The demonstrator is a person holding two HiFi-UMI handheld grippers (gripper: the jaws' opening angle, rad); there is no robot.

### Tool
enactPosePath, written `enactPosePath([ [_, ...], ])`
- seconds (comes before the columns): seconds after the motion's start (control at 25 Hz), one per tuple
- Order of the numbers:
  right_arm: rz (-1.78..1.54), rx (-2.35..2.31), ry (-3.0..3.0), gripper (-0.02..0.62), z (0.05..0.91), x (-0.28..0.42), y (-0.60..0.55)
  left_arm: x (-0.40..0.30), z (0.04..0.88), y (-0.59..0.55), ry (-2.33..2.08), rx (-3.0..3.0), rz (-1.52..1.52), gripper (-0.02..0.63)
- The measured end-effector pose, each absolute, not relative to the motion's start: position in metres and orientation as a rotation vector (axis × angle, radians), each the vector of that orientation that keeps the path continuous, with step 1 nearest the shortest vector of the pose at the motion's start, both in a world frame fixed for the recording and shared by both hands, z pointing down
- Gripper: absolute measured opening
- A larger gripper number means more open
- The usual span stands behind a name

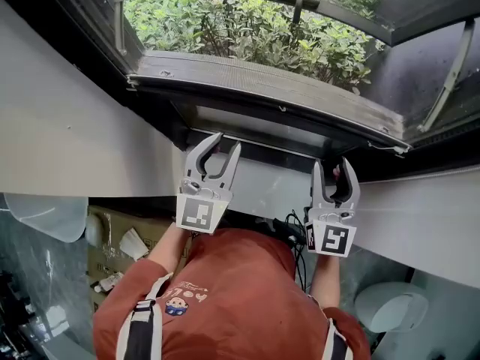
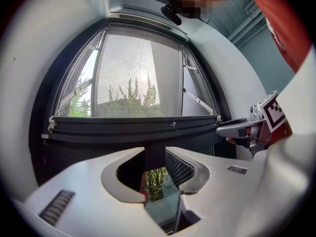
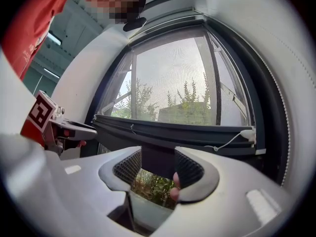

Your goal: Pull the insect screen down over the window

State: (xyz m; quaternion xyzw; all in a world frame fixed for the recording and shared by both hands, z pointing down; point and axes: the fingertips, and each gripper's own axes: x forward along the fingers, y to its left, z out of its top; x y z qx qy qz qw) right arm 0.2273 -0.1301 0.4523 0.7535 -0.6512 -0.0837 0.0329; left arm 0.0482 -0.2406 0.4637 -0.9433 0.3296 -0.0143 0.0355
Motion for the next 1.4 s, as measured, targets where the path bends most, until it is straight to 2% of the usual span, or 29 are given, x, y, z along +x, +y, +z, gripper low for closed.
enactPosePath([
  [0.16,-0.262,2.327,-1.978,0.152,0.453,0.228,-0.130,0.047,0.465,-0.242,1.036,-2.887,-0.065,0.073],
  [0.32,-0.280,2.367,-1.883,0.024,0.450,0.234,-0.129,0.046,0.463,-0.240,1.040,-2.892,-0.042,0.015],
  [0.36,-0.280,2.370,-1.886,0.011,0.448,0.233,-0.129,0.045,0.462,-0.240,1.041,-2.893,-0.039,0.006],
  [1.4,-0.300,2.334,-1.904,0.010,0.442,0.225,-0.131,0.043,0.458,-0.237,1.016,-2.881,-0.026,0.006],
])
